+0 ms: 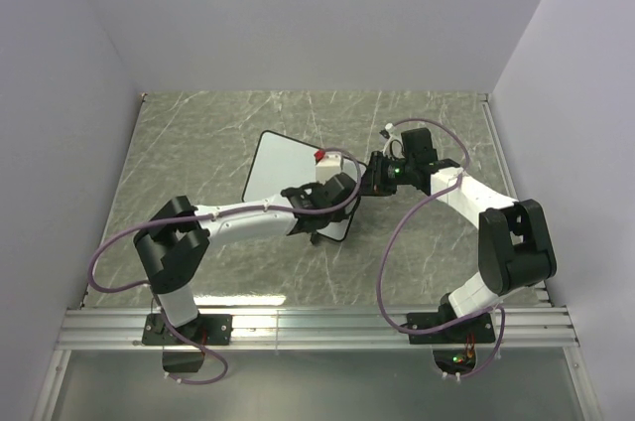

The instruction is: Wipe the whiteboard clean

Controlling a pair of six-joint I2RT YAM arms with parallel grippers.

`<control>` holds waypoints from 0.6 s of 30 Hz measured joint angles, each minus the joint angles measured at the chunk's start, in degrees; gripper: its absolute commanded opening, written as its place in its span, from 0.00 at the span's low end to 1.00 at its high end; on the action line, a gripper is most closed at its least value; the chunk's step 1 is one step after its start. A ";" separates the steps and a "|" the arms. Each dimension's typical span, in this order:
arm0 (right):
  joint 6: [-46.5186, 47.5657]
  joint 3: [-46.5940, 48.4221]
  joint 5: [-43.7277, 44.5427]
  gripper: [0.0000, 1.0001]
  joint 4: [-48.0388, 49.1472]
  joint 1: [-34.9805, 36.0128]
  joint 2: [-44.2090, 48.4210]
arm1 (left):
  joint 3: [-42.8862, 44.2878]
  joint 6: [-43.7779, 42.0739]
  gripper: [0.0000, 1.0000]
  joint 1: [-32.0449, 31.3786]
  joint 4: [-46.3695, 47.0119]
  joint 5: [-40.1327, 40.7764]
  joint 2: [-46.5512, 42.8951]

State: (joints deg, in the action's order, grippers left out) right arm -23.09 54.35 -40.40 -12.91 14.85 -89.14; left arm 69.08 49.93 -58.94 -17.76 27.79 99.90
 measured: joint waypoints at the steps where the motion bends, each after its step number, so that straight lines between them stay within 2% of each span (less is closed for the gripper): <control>1: 0.00 0.00 0.20 0.00 0.09 0.00 0.00 | 0.55 -0.52 0.00 0.81 -0.46 -0.02 0.02; 9: 0.00 -0.04 0.31 0.00 0.11 0.17 0.09 | 7.21 -3.91 0.00 4.02 -2.36 0.28 1.95; 18: -0.07 -0.04 0.24 0.00 -0.09 0.20 0.42 | 6.93 -3.58 0.00 4.11 -4.70 0.55 -0.46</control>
State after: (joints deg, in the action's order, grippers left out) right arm -23.16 54.30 -40.16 -12.99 15.05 -88.73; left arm 76.01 46.35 -54.83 -22.46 28.34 99.44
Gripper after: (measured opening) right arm 0.250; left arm 0.108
